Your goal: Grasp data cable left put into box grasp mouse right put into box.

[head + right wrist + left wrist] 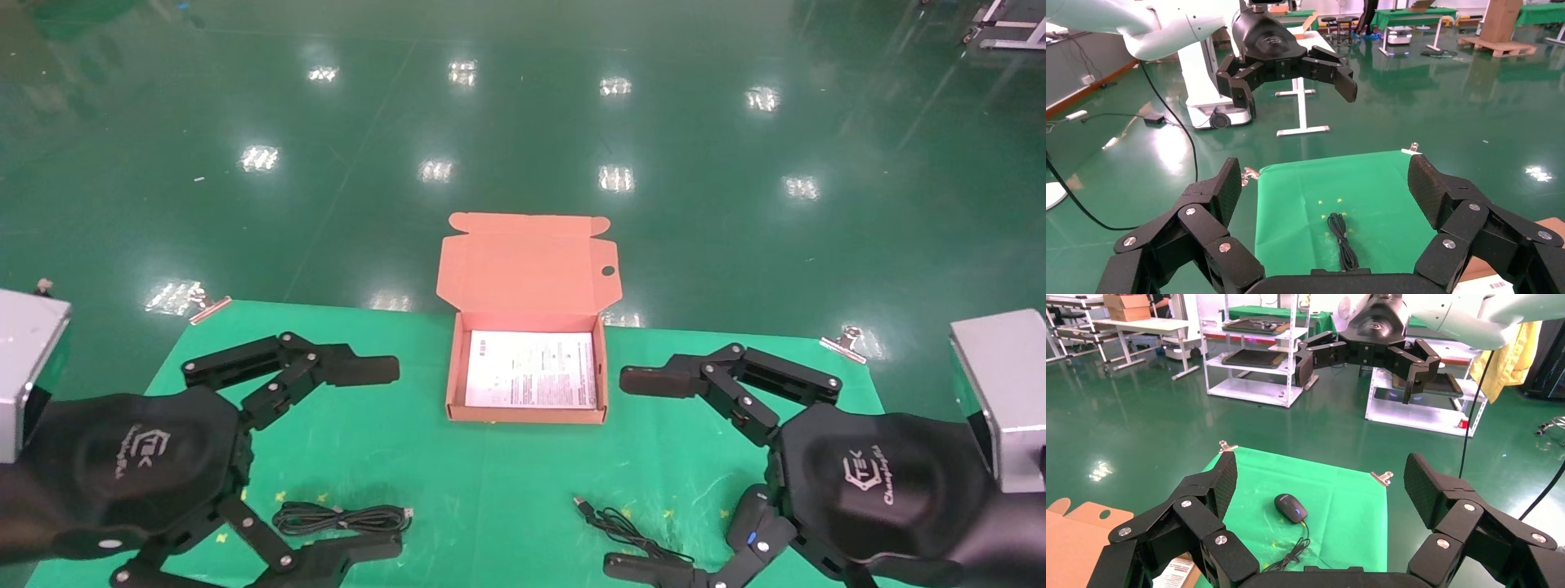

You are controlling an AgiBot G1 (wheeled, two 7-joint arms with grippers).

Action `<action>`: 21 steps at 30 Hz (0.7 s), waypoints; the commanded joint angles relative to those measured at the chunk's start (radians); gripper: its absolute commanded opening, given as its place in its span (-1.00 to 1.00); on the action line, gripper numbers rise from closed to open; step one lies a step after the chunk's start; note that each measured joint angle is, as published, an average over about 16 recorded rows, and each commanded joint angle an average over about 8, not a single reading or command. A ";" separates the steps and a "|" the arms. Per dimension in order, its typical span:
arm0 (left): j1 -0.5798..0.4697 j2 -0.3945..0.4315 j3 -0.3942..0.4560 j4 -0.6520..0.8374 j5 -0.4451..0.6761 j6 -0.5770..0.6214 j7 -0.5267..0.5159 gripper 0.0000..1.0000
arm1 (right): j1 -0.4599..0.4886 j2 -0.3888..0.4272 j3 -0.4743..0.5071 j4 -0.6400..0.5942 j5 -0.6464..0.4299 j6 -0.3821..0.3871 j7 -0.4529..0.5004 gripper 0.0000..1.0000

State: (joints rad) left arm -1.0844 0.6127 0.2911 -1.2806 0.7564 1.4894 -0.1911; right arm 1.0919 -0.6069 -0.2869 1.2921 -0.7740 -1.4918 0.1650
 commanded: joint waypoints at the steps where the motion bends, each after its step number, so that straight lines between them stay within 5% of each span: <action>1: 0.001 0.000 0.000 0.000 0.000 0.000 0.002 1.00 | -0.001 0.001 0.001 0.002 -0.002 -0.001 -0.002 1.00; 8: -0.055 -0.003 0.050 0.003 0.119 -0.005 -0.028 1.00 | 0.073 0.006 -0.033 0.026 -0.165 -0.004 -0.089 1.00; 21: -0.231 0.047 0.211 -0.021 0.514 0.017 -0.064 1.00 | 0.232 -0.052 -0.177 0.063 -0.580 -0.022 -0.365 1.00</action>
State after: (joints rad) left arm -1.3093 0.6624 0.5028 -1.3021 1.2736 1.5017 -0.2511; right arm 1.3145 -0.6619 -0.4631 1.3538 -1.3496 -1.5076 -0.1905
